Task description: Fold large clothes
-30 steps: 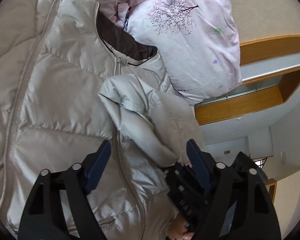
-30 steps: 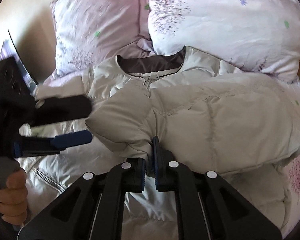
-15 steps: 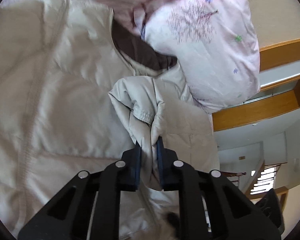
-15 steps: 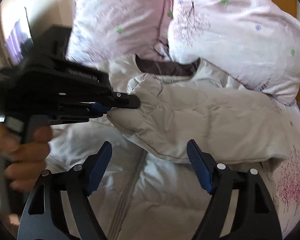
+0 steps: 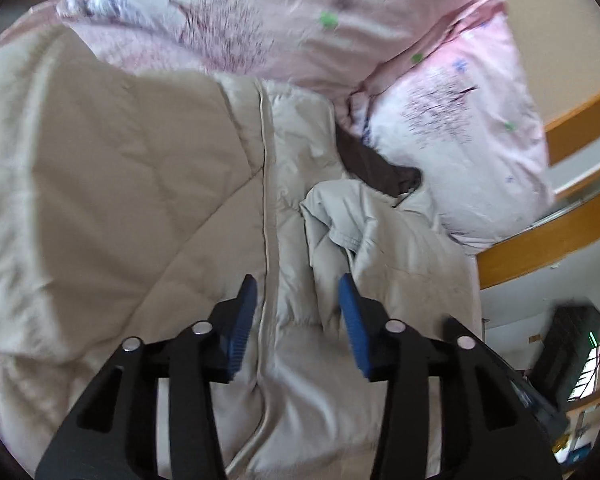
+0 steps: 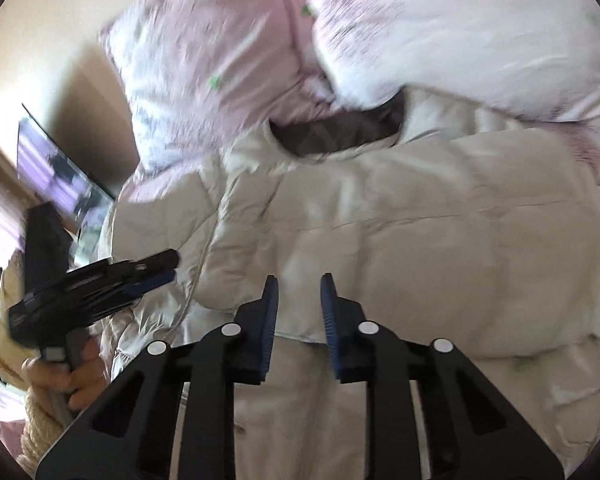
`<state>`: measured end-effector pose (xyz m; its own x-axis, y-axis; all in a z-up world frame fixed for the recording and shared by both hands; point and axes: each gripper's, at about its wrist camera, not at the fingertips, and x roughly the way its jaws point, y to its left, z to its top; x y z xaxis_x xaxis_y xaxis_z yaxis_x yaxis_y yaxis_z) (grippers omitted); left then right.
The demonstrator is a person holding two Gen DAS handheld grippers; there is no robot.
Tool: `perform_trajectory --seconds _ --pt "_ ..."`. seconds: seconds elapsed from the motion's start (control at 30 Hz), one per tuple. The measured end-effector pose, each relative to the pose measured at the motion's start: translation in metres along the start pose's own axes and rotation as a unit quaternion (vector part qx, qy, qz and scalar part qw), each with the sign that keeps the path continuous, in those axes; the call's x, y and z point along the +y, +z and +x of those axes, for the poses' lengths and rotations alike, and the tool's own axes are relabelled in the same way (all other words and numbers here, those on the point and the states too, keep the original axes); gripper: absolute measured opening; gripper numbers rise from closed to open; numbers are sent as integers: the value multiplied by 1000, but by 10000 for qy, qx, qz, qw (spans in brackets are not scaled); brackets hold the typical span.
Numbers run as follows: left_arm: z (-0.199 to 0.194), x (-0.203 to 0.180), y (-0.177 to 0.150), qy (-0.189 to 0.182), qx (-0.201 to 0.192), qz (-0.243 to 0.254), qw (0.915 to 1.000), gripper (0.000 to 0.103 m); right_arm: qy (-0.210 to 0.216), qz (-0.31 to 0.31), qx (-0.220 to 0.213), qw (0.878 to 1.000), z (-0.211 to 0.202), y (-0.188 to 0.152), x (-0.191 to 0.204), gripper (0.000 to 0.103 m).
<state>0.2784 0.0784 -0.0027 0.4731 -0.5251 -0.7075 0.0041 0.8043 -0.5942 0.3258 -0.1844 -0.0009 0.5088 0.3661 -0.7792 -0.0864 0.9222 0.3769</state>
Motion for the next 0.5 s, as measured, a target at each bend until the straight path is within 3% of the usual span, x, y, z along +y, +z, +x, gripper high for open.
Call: perform_trajectory --seconds 0.07,0.2,0.3,0.37,0.5 --pt "-26 5 -9 -43 -279 79 9996 64 54 -83 144 9998 15 0 13 19" --pt "-93 25 -28 46 -990 201 9949 68 31 -381 346 9987 41 10 44 18" --pt "-136 54 -43 534 -1498 132 9872 71 -54 -494 663 9966 67 9 56 18" --pt "-154 76 -51 732 -1647 -103 9836 71 -327 -614 910 9934 89 3 61 19" --pt "-179 133 -68 826 -1791 -965 9756 69 -550 -838 813 9916 94 0 69 19"
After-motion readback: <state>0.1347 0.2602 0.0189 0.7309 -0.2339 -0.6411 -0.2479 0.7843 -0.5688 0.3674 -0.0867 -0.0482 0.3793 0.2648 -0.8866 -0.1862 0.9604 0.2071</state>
